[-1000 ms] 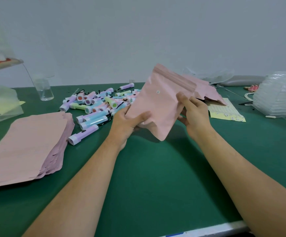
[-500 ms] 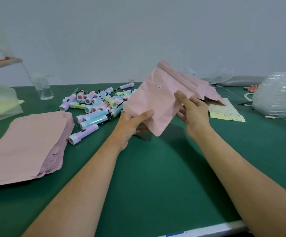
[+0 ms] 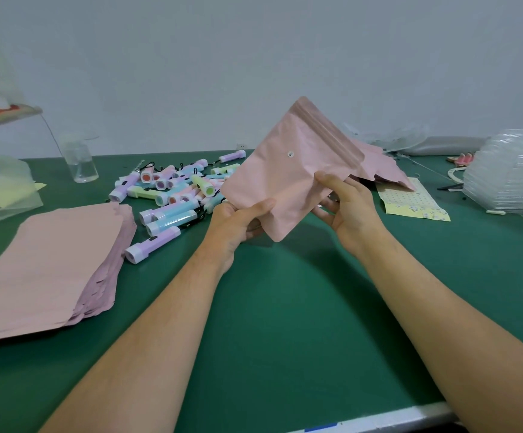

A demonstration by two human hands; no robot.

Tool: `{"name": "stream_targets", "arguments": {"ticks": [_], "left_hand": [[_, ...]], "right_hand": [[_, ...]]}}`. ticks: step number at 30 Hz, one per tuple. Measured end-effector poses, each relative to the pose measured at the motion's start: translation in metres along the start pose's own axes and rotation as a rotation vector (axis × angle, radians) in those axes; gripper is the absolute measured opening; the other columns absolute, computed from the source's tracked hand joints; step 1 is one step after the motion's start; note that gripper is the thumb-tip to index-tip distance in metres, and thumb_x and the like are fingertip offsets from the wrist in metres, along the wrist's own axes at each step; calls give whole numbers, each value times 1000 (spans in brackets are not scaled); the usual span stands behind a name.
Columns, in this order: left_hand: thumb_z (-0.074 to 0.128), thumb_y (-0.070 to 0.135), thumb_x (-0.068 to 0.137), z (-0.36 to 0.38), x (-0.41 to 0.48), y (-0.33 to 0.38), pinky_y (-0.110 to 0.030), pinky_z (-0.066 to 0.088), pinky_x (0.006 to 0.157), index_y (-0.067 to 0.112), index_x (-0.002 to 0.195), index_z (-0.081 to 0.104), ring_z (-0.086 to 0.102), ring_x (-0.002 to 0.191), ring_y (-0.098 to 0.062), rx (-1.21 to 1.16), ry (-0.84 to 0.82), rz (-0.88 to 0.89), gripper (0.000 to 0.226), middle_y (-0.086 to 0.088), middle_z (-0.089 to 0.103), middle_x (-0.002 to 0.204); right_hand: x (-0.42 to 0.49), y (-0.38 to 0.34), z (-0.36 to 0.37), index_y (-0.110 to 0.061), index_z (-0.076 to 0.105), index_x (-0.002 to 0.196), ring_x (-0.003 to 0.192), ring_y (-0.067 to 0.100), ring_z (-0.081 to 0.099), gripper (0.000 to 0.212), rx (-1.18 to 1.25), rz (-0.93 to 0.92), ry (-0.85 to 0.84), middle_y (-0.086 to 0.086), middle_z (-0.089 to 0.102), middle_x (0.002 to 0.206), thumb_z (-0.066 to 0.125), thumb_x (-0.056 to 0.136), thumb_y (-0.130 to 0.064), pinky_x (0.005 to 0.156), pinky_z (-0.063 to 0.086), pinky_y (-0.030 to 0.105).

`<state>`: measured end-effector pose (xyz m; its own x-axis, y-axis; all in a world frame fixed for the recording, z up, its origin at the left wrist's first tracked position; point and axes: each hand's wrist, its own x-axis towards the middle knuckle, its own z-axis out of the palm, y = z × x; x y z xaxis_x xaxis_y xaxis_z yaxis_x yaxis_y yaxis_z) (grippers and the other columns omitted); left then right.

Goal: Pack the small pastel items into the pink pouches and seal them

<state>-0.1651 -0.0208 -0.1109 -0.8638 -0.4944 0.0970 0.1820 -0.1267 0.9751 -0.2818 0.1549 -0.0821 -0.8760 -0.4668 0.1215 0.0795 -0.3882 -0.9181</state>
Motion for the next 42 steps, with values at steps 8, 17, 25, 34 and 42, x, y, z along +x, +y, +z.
{"name": "stream_targets", "arguments": {"ticks": [8, 17, 25, 34, 42], "left_hand": [[79, 27, 94, 3, 0, 2, -33, 63, 82, 21, 109, 75, 78, 99, -25, -157, 60, 57, 17, -9, 80, 110], [77, 55, 87, 1, 2, -1, -39, 49, 102, 20, 117, 75, 73, 110, -20, -113, 84, 166, 47, -2, 79, 119], [68, 40, 100, -6, 4, 2, -44, 52, 105, 24, 127, 69, 76, 111, -23, -203, 58, 64, 31, -2, 78, 121], [56, 23, 108, -4, 11, -3, -32, 60, 76, 19, 138, 60, 79, 86, -25, -239, 142, 48, 30, -5, 81, 107], [54, 26, 109, -5, 13, -3, -26, 58, 61, 21, 134, 64, 73, 65, -20, -234, 164, 36, 28, -3, 80, 91]], "right_hand": [[-12, 22, 17, -16, 73, 118, 100, 19, 75, 32, -363, 63, -353, 1, 77, 113, 79, 91, -32, 80, 62, 35], [-19, 26, 43, -8, 74, 105, 68, 22, 72, 33, -338, -34, -291, 7, 75, 87, 76, 93, -39, 67, 63, 36], [41, -29, -6, -10, 54, 109, 50, 20, 64, 32, -262, -112, 131, 1, 68, 67, 58, 104, -42, 48, 54, 30], [92, -30, -24, -9, 60, 111, 47, 18, 64, 27, -516, 178, 79, 4, 69, 62, 49, 107, -34, 47, 54, 26], [109, -19, -18, -5, 59, 113, 39, 14, 58, 40, -339, 50, 402, 9, 65, 77, 63, 99, -43, 41, 50, 23]]}}
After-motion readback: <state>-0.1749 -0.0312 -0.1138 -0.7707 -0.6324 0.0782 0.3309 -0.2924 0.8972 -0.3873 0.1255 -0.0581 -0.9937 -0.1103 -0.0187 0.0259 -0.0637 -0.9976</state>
